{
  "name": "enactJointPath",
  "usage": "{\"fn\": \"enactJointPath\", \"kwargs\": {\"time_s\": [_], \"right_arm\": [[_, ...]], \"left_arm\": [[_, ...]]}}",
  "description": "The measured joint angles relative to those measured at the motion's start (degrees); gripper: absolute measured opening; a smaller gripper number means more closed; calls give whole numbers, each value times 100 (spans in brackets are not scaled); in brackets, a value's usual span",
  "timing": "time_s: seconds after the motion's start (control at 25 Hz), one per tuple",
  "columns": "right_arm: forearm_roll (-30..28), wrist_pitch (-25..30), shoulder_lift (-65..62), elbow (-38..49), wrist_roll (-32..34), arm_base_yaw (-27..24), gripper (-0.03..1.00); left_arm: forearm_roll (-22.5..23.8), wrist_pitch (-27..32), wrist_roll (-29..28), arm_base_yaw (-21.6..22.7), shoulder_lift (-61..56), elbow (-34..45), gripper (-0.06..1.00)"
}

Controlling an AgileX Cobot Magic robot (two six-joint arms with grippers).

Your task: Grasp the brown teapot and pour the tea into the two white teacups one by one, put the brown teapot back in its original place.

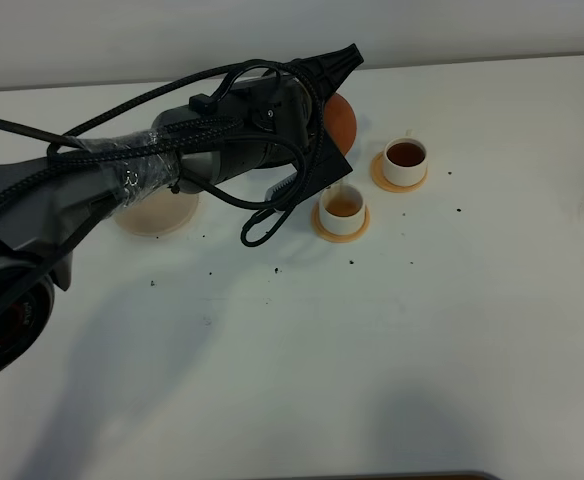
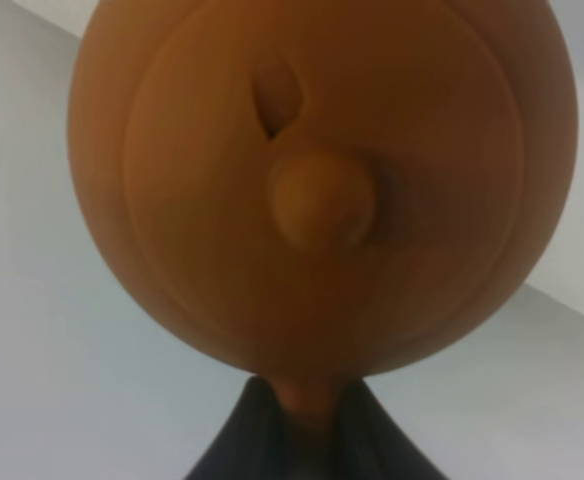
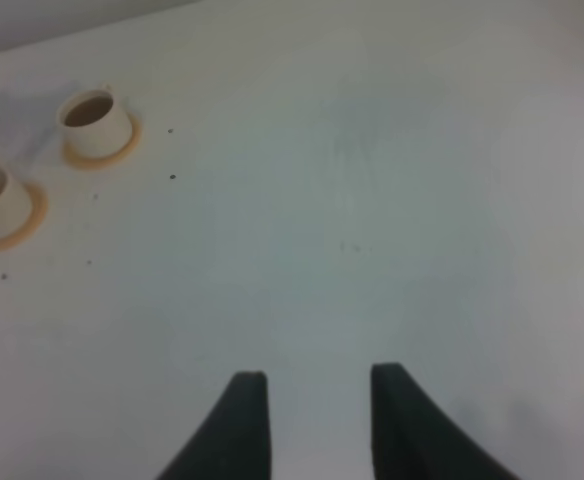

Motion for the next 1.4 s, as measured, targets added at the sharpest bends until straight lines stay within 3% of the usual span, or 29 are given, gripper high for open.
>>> {"fn": "enactJointPath", "kwargs": {"time_s": [1.4], "right_arm": [[0, 0, 0, 0, 0, 0, 24]], "left_arm": [[301, -53, 573, -65, 119, 4, 11]]}}
